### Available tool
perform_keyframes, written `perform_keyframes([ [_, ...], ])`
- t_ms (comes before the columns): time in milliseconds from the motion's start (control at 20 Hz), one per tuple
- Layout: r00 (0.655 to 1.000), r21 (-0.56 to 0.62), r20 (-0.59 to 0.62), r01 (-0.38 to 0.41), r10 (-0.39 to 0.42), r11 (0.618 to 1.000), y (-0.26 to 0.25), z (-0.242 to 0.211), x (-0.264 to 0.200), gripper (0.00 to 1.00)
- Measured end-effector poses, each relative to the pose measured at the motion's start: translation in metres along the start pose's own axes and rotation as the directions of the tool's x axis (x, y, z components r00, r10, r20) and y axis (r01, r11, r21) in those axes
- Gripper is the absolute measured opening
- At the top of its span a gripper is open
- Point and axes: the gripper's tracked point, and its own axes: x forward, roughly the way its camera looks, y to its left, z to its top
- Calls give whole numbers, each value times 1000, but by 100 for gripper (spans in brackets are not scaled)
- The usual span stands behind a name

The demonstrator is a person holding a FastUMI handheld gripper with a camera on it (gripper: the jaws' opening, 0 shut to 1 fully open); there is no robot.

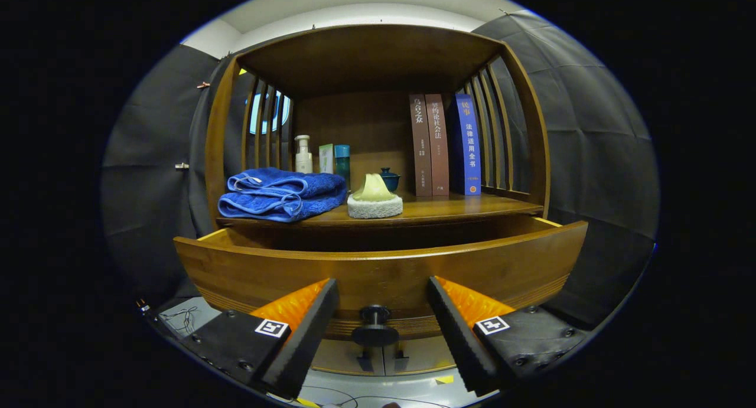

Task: Pull open the drawer, take out the items inside it, and place them on the countertop above the cabinet.

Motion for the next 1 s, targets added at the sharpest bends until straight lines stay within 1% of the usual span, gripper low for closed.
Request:
perform_keyframes([
  [650,999,-1,-34,6,-6,1000,1,8,69,99],
  [850,1000,7,-20,17,-17,1000,4,7,73,100],
  [950,999,24,-42,16,-15,1000,5,3,73,99],
  [1000,998,15,-57,25,-24,1000,4,1,73,99],
])
